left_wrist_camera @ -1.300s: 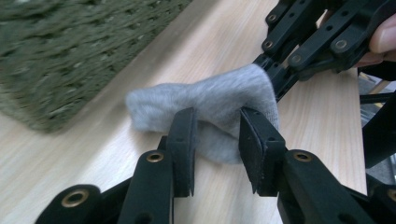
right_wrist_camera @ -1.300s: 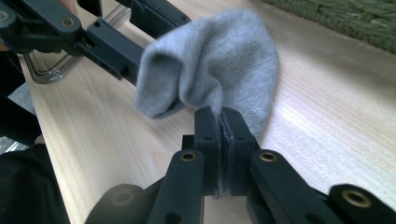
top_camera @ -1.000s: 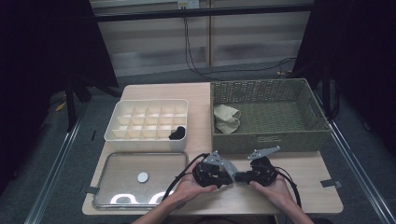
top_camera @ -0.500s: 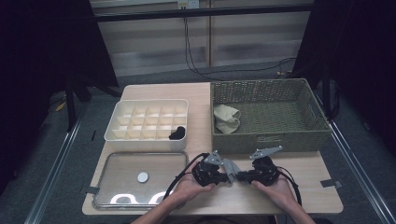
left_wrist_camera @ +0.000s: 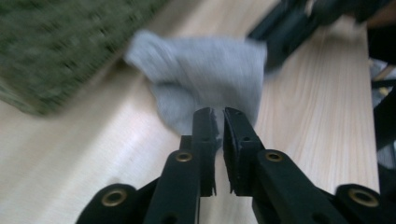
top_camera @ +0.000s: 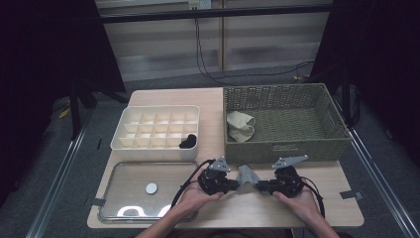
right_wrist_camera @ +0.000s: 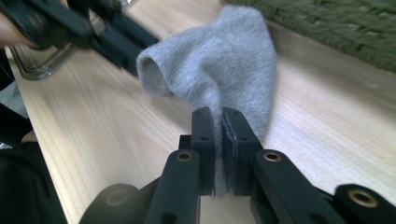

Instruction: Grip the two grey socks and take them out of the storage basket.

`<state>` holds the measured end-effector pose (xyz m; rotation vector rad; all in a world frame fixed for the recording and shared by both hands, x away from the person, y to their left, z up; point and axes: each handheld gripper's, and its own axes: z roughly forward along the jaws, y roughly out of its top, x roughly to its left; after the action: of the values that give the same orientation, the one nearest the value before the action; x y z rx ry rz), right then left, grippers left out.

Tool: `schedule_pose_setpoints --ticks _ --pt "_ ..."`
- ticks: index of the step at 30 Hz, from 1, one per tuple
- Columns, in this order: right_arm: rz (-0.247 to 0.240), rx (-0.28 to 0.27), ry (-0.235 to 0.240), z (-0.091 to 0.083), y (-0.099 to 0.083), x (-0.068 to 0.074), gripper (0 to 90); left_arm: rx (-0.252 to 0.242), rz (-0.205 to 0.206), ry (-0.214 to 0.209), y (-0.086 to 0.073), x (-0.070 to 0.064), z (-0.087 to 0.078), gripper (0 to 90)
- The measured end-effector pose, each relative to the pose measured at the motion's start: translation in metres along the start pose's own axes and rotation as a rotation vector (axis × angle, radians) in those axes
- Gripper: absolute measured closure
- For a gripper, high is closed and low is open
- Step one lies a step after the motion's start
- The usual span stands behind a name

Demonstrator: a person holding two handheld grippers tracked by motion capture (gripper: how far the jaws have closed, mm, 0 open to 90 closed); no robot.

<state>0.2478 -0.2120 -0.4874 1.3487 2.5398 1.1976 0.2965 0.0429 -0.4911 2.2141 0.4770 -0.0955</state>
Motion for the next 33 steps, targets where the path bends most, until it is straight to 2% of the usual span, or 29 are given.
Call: schedule_pose_setpoints --ticks 3,5,8,10,13,14,15,16,17,18,19,20,22,23,26,27,29,31,33 --pt "-0.006 0.02 0.003 0.006 0.0 0.001 85.1 -0.014 -0.008 0.009 0.0 0.005 0.0 81.9" --pt "-0.015 0.028 0.005 0.009 0.001 0.002 85.2 -0.009 0.013 0.013 -0.001 0.007 0.004 80.8" --pt "-0.018 0.031 0.012 0.011 0.002 0.002 85.5 0.015 0.041 -0.018 -0.002 0.004 0.014 79.0" --pt "-0.018 0.034 0.012 0.012 0.002 0.002 85.5 0.028 0.062 -0.01 -0.002 0.001 0.016 79.4" --pt "-0.018 0.032 0.01 0.011 0.001 0.002 85.5 0.062 0.049 -0.007 -0.003 0.0 0.011 81.1" --pt "-0.016 0.032 0.007 0.01 0.001 0.002 85.5 0.072 0.041 0.006 -0.003 -0.001 0.009 81.5" --pt "-0.018 0.03 0.004 0.01 0.001 0.001 85.4 0.1 0.051 0.008 -0.003 0.0 0.005 81.6" --pt "-0.015 0.028 0.001 0.009 0.001 0.001 85.3 0.09 0.028 0.013 -0.004 -0.001 0.004 81.6" --pt "-0.015 0.03 -0.004 0.008 0.001 0.0 85.3 0.102 0.032 0.019 -0.005 0.0 0.001 81.6" --pt "-0.009 0.029 -0.009 0.008 0.001 0.0 85.3 0.147 0.05 0.032 -0.005 0.001 -0.004 81.6" --pt "-0.011 0.026 -0.014 0.007 0.001 -0.001 85.2 0.132 0.037 0.027 -0.008 0.001 -0.007 81.6" --pt "-0.013 0.02 -0.022 0.006 0.0 -0.001 85.1 0.157 0.031 0.036 -0.009 0.001 -0.01 81.5" --pt "-0.017 0.026 -0.04 0.004 0.001 -0.001 83.7 0.165 0.018 0.04 -0.014 0.0 -0.018 81.4" --pt "-0.007 0.017 -0.031 0.003 0.001 -0.001 83.0 0.147 0.005 0.041 -0.017 0.0 -0.019 81.0" --pt "-0.004 -0.001 -0.018 0.001 0.002 0.0 80.3 0.156 0.004 0.031 -0.023 -0.001 -0.027 78.6" --pt "-0.008 -0.007 -0.017 0.0 0.003 -0.001 79.3 0.133 -0.012 0.028 -0.026 -0.003 -0.028 77.6" --pt "-0.001 -0.037 -0.008 -0.004 0.005 0.0 78.7 0.139 -0.008 0.026 -0.028 -0.006 -0.031 76.3" --pt "0.016 -0.057 -0.008 -0.007 0.005 -0.002 75.8 0.118 0.006 0.016 -0.031 -0.007 -0.033 74.4" --pt "0.034 -0.061 -0.014 -0.007 0.006 -0.005 75.2 0.115 0.007 0.02 -0.031 -0.006 -0.038 74.3"
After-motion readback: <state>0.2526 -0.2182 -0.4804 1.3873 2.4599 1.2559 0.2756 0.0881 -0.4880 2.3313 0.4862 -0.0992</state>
